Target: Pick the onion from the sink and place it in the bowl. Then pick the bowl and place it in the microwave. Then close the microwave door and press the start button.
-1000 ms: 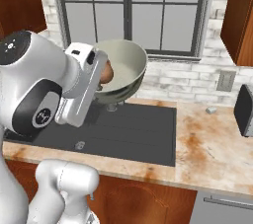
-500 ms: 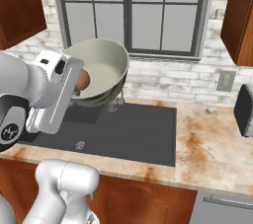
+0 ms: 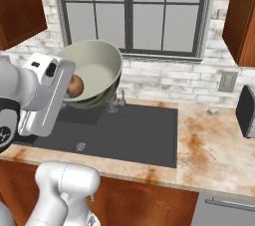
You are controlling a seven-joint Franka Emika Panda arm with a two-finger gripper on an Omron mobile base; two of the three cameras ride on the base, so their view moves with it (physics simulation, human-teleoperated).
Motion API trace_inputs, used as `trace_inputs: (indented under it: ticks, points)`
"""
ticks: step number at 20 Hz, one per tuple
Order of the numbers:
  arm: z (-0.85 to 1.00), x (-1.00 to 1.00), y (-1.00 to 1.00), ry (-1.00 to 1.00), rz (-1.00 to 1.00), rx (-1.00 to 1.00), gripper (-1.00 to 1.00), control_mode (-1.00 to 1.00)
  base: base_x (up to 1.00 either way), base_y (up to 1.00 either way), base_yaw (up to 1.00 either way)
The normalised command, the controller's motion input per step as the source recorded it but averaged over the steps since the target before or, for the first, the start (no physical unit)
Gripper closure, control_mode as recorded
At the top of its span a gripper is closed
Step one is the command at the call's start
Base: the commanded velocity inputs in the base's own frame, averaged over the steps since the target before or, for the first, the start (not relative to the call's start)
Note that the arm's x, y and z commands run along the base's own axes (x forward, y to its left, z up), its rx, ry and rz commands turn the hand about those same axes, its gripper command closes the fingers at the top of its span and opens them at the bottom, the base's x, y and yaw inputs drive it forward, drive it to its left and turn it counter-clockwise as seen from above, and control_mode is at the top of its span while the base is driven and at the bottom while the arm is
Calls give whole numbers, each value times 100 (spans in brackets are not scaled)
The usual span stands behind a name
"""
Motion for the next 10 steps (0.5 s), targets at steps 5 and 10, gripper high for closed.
trace_inputs:
  ticks: [5,10]
  points:
    - [0,0,0,0,0,0,100,100,0,0,0]
    - [0,0,0,0,0,0,100,100,-21,-5,-7]
